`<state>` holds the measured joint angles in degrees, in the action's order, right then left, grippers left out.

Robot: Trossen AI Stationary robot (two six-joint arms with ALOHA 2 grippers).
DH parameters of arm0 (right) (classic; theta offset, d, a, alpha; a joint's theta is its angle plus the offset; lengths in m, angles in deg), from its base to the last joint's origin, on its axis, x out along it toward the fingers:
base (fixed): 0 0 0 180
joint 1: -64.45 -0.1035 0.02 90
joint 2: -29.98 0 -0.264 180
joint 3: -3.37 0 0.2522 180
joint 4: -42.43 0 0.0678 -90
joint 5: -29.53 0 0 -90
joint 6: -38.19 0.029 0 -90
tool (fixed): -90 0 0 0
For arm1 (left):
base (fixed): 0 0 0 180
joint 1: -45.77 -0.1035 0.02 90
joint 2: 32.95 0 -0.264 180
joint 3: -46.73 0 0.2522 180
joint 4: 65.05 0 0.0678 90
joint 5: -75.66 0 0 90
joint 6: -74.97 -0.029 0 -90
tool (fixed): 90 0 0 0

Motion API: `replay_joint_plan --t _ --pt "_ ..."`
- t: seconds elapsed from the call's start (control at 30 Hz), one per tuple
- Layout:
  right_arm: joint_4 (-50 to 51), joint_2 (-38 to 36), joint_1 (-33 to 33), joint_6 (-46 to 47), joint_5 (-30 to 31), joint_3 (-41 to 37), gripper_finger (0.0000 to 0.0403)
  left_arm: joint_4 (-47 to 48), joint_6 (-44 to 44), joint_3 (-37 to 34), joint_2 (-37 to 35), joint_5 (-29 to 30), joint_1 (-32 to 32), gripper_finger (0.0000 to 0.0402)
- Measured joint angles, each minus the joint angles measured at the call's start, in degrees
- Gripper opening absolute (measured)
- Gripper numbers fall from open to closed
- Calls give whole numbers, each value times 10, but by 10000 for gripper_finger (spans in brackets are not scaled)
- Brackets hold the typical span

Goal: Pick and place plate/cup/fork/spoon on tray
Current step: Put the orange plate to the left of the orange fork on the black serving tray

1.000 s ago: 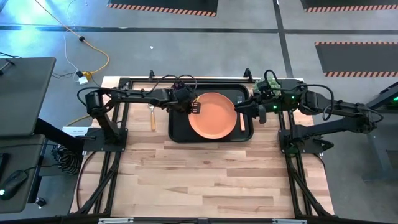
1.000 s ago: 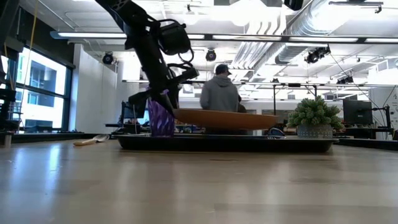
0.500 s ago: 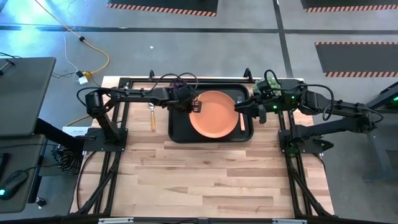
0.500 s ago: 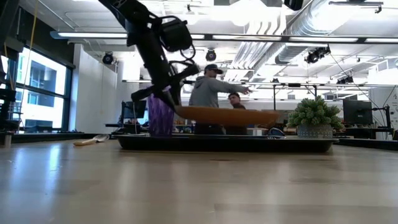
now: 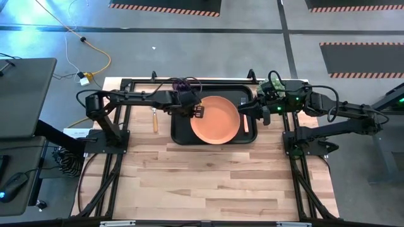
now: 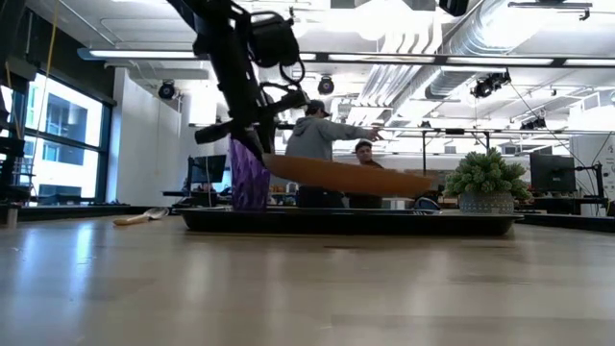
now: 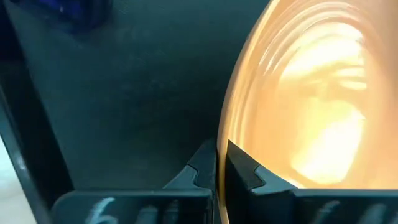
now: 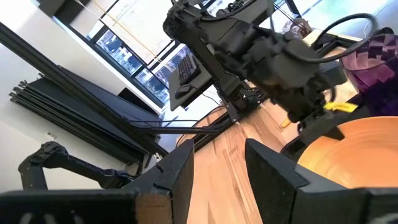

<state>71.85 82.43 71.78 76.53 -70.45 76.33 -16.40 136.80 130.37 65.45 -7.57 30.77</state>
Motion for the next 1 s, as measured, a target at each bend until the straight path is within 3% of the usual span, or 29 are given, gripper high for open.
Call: replay_joint_plan --t 0.17,0.57,1.0 --pt "0 0 0 1 0 0 135 40 28 0 -1 14 22 1" --pt "0 0 0 1 0 0 135 -35 80 -52 0 19 6 1" --pt "0 0 0 3 0 0 135 -53 77 -54 -1 23 -19 1"
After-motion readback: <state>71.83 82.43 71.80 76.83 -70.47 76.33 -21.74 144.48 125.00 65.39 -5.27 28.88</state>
